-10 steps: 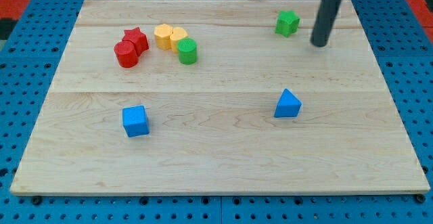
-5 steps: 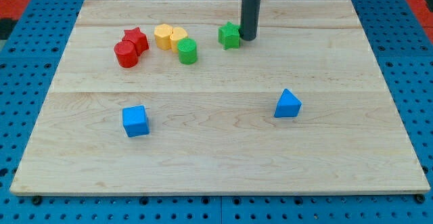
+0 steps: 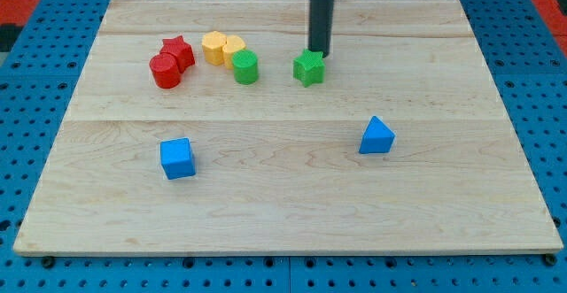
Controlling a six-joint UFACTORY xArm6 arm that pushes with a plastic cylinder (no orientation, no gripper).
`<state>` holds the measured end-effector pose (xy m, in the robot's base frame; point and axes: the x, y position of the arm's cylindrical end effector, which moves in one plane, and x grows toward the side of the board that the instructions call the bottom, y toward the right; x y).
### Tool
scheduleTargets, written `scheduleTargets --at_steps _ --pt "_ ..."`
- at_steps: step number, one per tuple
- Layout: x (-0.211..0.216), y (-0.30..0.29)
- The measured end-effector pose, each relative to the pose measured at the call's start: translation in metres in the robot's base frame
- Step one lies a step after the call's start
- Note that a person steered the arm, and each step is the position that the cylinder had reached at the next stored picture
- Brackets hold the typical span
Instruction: Place the green star at the bottom of the green circle
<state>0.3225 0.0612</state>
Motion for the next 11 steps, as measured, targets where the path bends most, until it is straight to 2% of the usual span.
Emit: scheduleTargets --at_steps 2,5,6,7,8,9,10,11 --pt "0.035 0.001" --pt "0.032 -0.001" --pt "0.048 -0.016" --pt "0.065 -0.072" --pt "0.067 -0.089" --pt "0.083 -0.051" --pt "0.152 -0.089" --pt "0.148 -0.135"
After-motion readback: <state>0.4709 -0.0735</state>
